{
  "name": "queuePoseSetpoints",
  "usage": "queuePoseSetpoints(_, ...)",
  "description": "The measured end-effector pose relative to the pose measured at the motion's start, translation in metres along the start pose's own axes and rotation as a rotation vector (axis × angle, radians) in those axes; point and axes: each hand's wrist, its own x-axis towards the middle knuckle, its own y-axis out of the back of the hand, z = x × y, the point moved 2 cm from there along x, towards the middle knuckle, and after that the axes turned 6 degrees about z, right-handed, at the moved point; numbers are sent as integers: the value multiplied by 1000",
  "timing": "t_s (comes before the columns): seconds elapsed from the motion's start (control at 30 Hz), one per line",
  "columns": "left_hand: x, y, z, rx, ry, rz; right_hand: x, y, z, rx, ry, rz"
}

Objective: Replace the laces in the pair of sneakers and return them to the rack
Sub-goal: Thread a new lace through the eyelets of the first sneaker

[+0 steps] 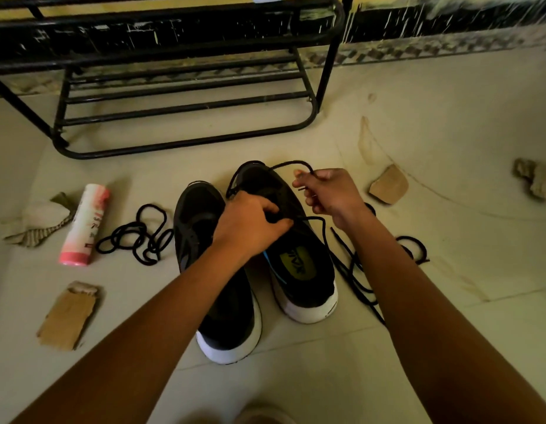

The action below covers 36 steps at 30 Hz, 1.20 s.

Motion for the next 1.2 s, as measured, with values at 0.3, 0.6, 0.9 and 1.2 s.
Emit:
queuePoseSetpoints(0.3, -14, -8, 1, -238, 53, -151, -1, 2, 14, 23, 51, -60)
queuePoseSetpoints(0.6, 6, -2, 4, 24, -68, 134, -8, 10, 17, 15, 93, -29)
queuePoseSetpoints(0.9, 17, -9, 3, 34, -27, 124, -8, 1, 22, 58, 77, -20)
queuePoseSetpoints(1.2, 15, -16, -1, -45, -1, 159, -7, 3, 25, -89, 168, 12)
